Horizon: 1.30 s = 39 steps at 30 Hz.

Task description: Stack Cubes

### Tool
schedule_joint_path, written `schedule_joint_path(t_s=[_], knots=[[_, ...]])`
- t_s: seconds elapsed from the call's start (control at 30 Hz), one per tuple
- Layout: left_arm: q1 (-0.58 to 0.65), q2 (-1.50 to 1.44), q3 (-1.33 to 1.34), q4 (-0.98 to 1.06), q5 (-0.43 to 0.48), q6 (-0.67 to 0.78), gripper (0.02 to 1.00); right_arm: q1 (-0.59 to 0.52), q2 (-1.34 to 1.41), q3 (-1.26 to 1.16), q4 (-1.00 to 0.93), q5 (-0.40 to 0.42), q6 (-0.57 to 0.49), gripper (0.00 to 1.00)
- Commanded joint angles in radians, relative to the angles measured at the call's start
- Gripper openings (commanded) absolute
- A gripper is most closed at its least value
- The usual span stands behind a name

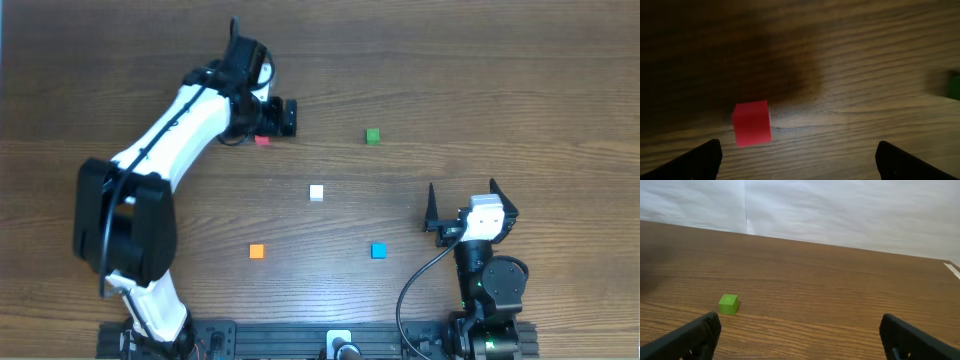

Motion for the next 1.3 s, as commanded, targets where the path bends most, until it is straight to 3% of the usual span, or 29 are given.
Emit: schedule_joint_path(t_s=[0.03, 0.47, 0.8, 1.3], knots=[[-0.008, 0.033, 0.024, -0.012, -0.037, -0.04, 0.985, 0.001, -0.009, -0.005, 0.0, 0.013, -0.002, 0.991], [-0.006, 0.102, 0.024, -0.014, -0.135, -0.055, 0.93, 0.001, -0.009, -0.005, 0.0, 0.013, -0.002, 0.993], [-0.006, 0.121, 0.024, -0.004, -0.159, -0.063, 0.665, 0.001, -0.009, -0.005, 0.0, 0.013, -0.002, 0.991], [-0.007, 0.148, 0.024, 0.011, -0.178, -0.081, 0.514, 0.001, -0.009, -0.005, 0.0, 0.013, -0.002, 0.991]])
